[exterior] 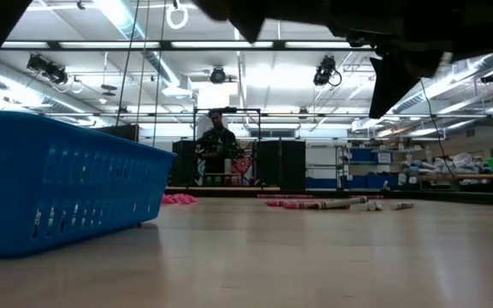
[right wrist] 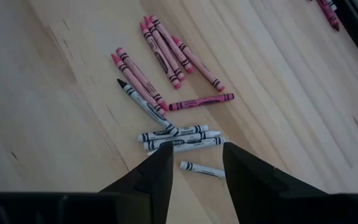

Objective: Sort crayons
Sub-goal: Put the white crayon into the left blue bin

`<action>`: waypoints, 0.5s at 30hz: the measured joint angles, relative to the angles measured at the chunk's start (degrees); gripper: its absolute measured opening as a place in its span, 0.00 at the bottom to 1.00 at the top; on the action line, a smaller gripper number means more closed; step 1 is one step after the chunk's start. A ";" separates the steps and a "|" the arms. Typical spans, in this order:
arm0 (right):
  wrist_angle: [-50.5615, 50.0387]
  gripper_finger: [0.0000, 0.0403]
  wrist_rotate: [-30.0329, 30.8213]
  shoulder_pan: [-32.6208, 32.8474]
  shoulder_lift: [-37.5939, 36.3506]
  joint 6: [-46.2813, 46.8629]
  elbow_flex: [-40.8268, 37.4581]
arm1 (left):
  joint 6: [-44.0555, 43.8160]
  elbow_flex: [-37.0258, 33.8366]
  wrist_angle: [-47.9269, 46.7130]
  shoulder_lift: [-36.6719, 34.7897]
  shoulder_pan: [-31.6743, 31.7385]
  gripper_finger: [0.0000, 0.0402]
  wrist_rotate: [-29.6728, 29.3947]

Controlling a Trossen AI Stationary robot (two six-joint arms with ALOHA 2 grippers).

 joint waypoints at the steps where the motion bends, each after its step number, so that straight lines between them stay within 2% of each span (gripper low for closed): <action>1: 0.00 0.37 -0.10 0.00 0.00 -0.02 0.00 | 0.78 0.00 -2.63 -0.76 0.04 0.38 -0.48; 6: -0.04 0.37 -0.41 0.08 0.00 -0.22 0.00 | 4.94 -0.07 -13.43 -3.82 -0.41 0.36 -3.33; 10: 0.05 0.37 -2.40 0.65 0.00 -1.30 0.00 | 7.55 0.00 -18.45 -4.75 -1.43 0.32 -7.06; 15: 0.00 0.37 -1.57 1.49 0.05 -1.70 0.00 | 8.52 -0.09 -23.83 -4.57 -1.74 0.27 -8.93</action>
